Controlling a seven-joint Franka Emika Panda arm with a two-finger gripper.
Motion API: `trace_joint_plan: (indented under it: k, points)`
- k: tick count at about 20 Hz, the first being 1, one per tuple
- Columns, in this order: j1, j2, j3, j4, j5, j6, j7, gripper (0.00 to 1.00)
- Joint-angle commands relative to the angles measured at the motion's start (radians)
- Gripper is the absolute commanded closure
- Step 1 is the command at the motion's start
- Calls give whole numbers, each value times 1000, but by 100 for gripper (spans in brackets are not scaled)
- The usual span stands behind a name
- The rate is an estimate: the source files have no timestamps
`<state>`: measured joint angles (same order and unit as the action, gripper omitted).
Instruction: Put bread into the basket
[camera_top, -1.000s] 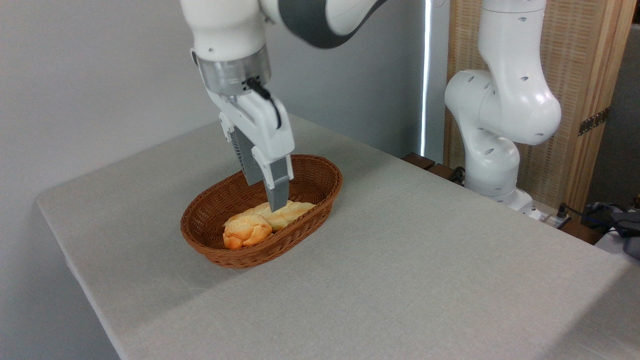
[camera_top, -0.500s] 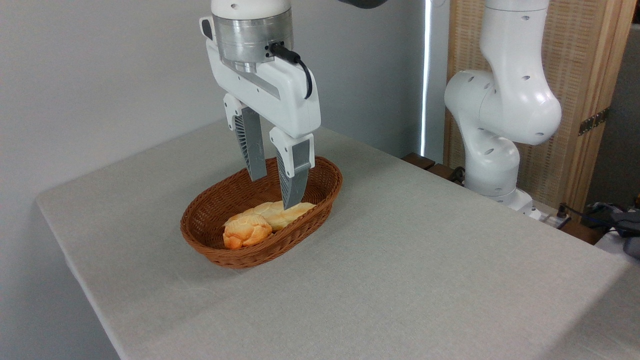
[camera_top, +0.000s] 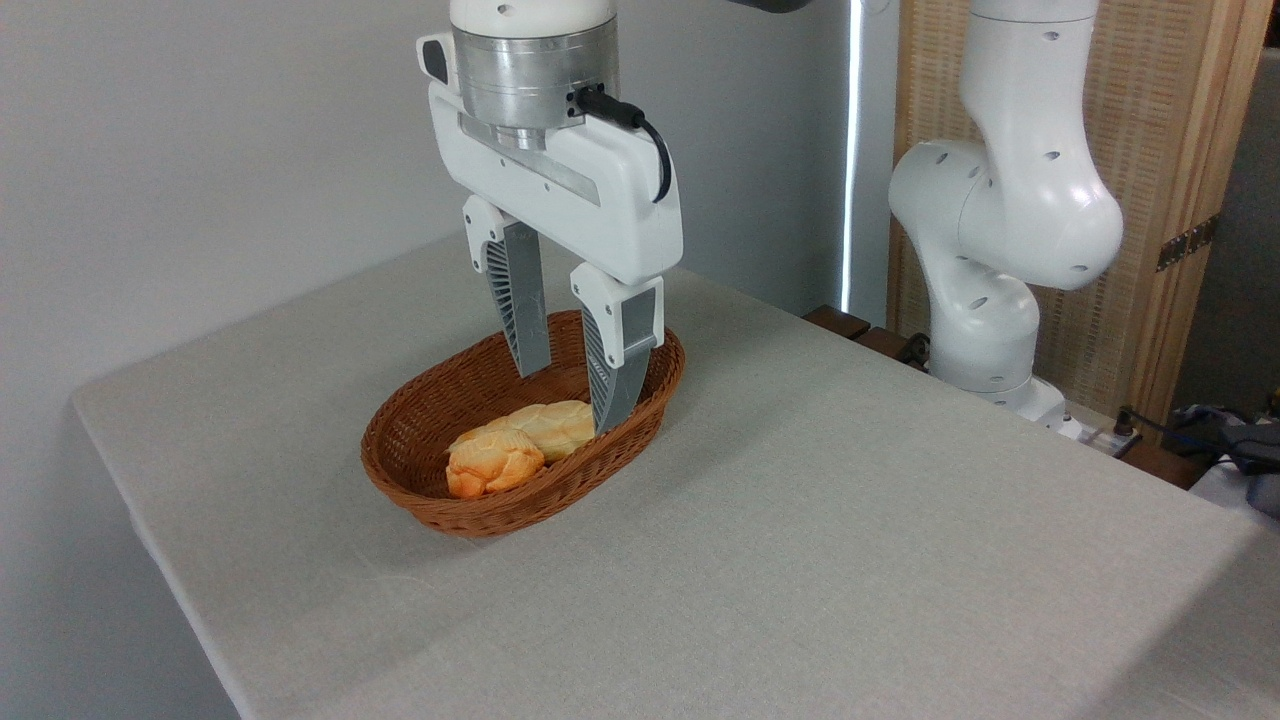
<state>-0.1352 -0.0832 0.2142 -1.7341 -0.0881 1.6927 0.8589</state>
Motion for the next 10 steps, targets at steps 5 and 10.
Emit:
trace_joint_plan:
  k: [5, 10]
  points:
    - [-9, -1, 10, 18, 7, -33, -8, 0]
    - [-9, -1, 4, 18, 7, -33, -12, 0]
